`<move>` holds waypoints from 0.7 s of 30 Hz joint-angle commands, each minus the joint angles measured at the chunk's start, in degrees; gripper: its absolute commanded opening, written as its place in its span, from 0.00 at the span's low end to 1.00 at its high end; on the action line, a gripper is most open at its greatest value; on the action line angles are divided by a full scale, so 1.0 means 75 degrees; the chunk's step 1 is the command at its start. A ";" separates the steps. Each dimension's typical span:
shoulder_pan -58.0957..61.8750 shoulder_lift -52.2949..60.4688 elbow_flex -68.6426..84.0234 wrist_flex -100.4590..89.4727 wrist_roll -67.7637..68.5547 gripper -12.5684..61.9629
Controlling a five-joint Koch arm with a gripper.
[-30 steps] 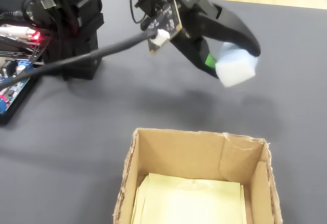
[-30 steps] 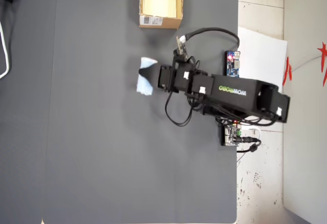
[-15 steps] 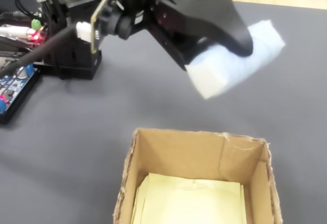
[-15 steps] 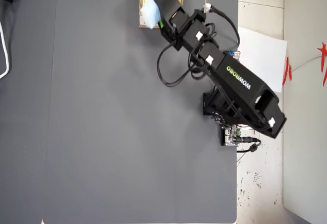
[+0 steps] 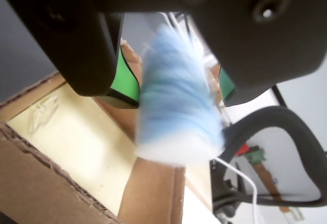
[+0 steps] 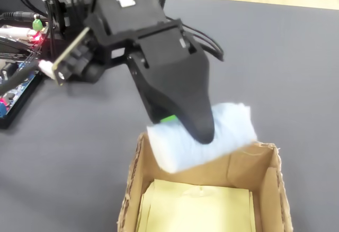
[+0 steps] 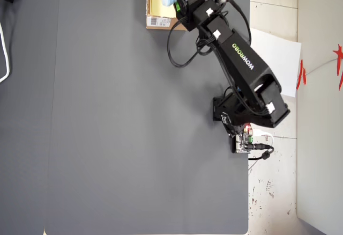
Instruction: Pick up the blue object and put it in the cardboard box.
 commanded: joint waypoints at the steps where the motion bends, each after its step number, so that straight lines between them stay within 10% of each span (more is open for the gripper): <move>1: 0.0094 0.0187 -0.0633 -0.0188 0.0000 0.59; 21: -0.2953 0.2602 0.0949 -0.1582 0.1184 0.59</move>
